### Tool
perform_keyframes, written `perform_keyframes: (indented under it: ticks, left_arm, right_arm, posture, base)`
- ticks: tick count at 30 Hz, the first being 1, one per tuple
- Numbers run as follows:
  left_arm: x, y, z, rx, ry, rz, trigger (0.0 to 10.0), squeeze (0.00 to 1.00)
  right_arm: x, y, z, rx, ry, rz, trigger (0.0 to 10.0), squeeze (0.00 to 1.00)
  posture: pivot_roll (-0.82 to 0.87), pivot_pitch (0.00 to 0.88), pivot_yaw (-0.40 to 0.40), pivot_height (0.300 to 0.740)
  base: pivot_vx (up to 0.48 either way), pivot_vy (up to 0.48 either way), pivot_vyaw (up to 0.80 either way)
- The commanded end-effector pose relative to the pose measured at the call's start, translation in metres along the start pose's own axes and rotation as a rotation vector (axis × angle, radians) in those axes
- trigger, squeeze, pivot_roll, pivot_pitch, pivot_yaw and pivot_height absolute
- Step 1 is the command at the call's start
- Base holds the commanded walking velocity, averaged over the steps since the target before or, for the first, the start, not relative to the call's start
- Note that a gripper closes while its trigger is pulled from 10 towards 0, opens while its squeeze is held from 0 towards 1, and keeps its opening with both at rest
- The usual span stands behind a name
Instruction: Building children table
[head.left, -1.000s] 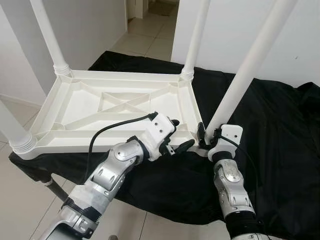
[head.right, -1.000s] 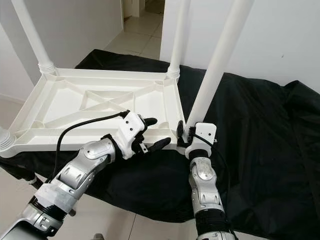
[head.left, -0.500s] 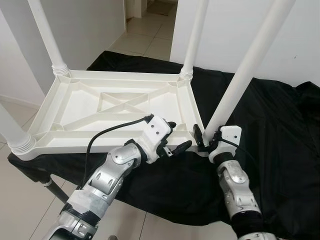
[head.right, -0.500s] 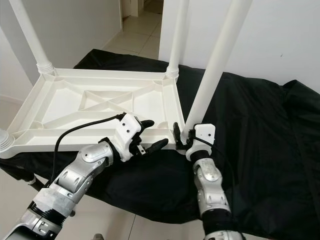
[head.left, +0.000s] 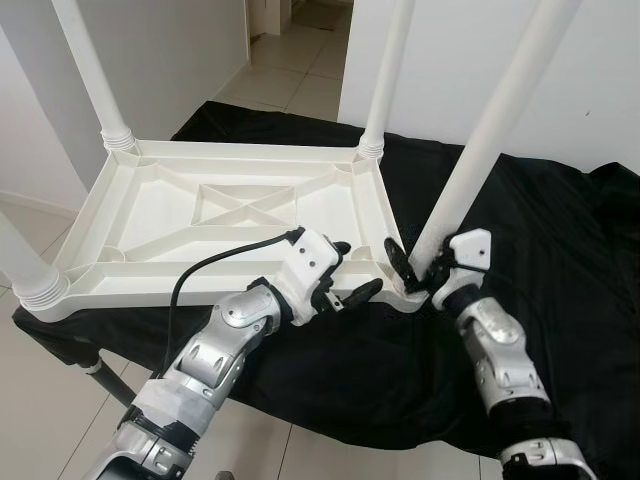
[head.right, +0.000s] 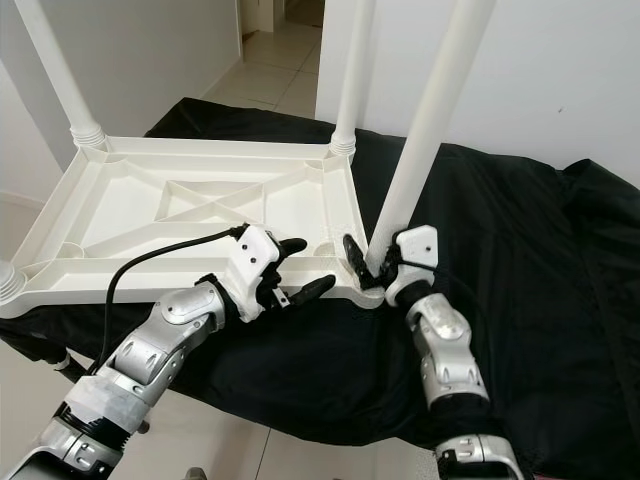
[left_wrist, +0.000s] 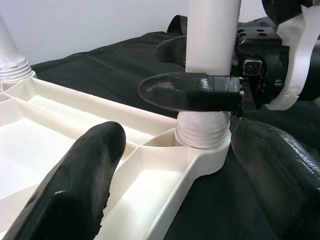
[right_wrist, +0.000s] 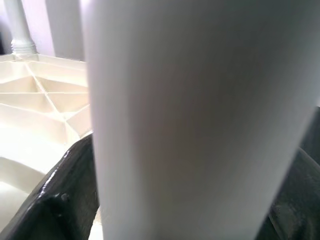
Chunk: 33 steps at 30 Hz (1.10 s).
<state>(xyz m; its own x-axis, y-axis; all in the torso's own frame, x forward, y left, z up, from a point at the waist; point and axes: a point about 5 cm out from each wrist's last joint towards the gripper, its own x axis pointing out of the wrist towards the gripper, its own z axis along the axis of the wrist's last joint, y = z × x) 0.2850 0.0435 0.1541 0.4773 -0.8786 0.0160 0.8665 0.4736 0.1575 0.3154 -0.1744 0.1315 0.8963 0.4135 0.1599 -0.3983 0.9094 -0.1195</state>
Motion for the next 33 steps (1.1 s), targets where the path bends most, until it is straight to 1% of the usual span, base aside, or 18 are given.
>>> perform_keyframes:
  ticks: [1,2,5,6,7,9,10,11,13,14,15,16,17,25,26,30,33]
  left_arm:
    - [0.0,-0.006,0.001,0.007,0.004,-0.096,10.0,0.0]
    - [-0.001,-0.006,0.0,0.008,0.008,-0.099,10.0,0.0]
    - [-0.002,-0.007,0.0,0.009,0.011,-0.101,10.0,0.0]
    - [-0.003,-0.007,-0.001,0.008,0.015,-0.103,10.0,0.0]
    - [-0.004,-0.006,-0.001,0.008,0.017,-0.104,10.0,0.0]
    - [-0.004,-0.006,-0.001,0.008,0.017,-0.104,10.0,0.0]
    - [-0.004,-0.005,0.0,0.009,0.017,-0.104,10.0,0.0]
    - [-0.003,-0.005,0.0,0.011,0.018,-0.106,10.0,0.0]
    - [-0.003,-0.004,0.001,0.013,0.018,-0.108,10.0,0.0]
    - [-0.003,-0.003,0.001,0.016,0.019,-0.111,10.0,0.0]
    - [-0.003,-0.003,0.0,0.018,0.022,-0.112,10.0,0.0]
    - [-0.003,-0.003,0.0,0.018,0.022,-0.112,10.0,0.0]
    - [-0.003,-0.002,0.0,0.021,0.026,-0.117,10.0,0.0]
    - [-0.003,-0.002,0.001,0.029,0.031,-0.121,10.0,0.0]
    - [-0.002,-0.003,0.001,0.032,0.032,-0.122,10.0,0.0]
    - [-0.002,-0.003,0.001,0.037,0.033,-0.125,10.0,0.0]
    - [-0.001,-0.002,0.0,0.043,0.039,-0.13,10.0,0.0]
  right_arm:
    - [0.0,-0.004,0.0,-0.003,0.008,0.04,10.0,0.0]
    - [-0.002,-0.006,0.0,-0.004,0.013,0.066,10.0,0.0]
    - [-0.003,-0.007,0.0,-0.005,0.017,0.084,10.0,0.0]
    - [-0.004,-0.008,-0.001,-0.004,0.027,0.108,10.0,0.0]
    - [-0.006,-0.009,-0.003,0.002,0.042,0.135,8.4,0.0]
    - [-0.006,-0.009,-0.003,0.002,0.042,0.135,8.4,0.0]
    - [-0.007,-0.011,-0.005,0.0,0.053,0.153,7.5,0.0]
    - [-0.008,-0.014,-0.006,0.002,0.065,0.17,4.7,0.0]
    - [-0.008,-0.016,-0.007,0.003,0.072,0.179,4.7,0.0]
    - [-0.008,-0.017,-0.008,-0.005,0.075,0.184,4.4,0.0]
    - [-0.007,-0.018,-0.009,-0.001,0.079,0.185,3.6,0.0]
    - [-0.007,-0.018,-0.009,-0.001,0.079,0.185,3.6,0.0]
    - [-0.007,-0.021,-0.011,0.003,0.086,0.189,0.0,0.0]
    - [-0.01,-0.025,-0.012,0.017,0.093,0.195,0.0,0.0]
    - [-0.011,-0.025,-0.013,0.022,0.095,0.191,10.0,0.0]
    - [-0.011,-0.022,-0.015,0.031,0.101,0.18,10.0,0.0]
    - [-0.008,-0.017,-0.015,0.027,0.107,0.144,10.0,0.0]
  posture:
    - [-0.03,0.0,-0.061,0.74]
    - [-0.03,0.0,-0.061,0.74]
    - [-0.03,0.0,-0.061,0.74]
    - [-0.03,0.0,-0.058,0.74]
    - [-0.02,0.0,-0.05,0.74]
    - [-0.02,0.0,-0.05,0.74]
    - [-0.02,0.0,-0.047,0.74]
    - [-0.02,0.0,-0.041,0.74]
    - [-0.02,0.0,-0.041,0.74]
    - [-0.03,0.0,-0.033,0.74]
    - [-0.03,0.0,-0.029,0.74]
    - [-0.03,0.0,-0.029,0.74]
    - [-0.03,0.0,-0.027,0.74]
    - [-0.02,0.0,-0.024,0.74]
    - [-0.02,0.0,-0.024,0.74]
    - [-0.03,0.0,-0.016,0.74]
    - [-0.03,0.0,-0.017,0.74]
  base:
    - [0.0,0.0,0.0]
    - [0.0,0.0,0.0]
    - [0.0,0.0,0.0]
    - [0.0,0.0,0.0]
    - [0.0,0.0,0.0]
    - [0.0,0.0,0.0]
    - [0.0,0.0,0.0]
    - [0.0,0.0,0.0]
    - [0.0,0.0,0.0]
    - [0.0,0.0,0.0]
    - [0.0,0.0,0.0]
    - [0.0,0.0,0.0]
    - [0.0,0.0,0.0]
    - [0.0,0.0,0.0]
    - [0.0,0.0,0.0]
    - [0.0,0.0,0.0]
    - [0.0,0.0,0.0]
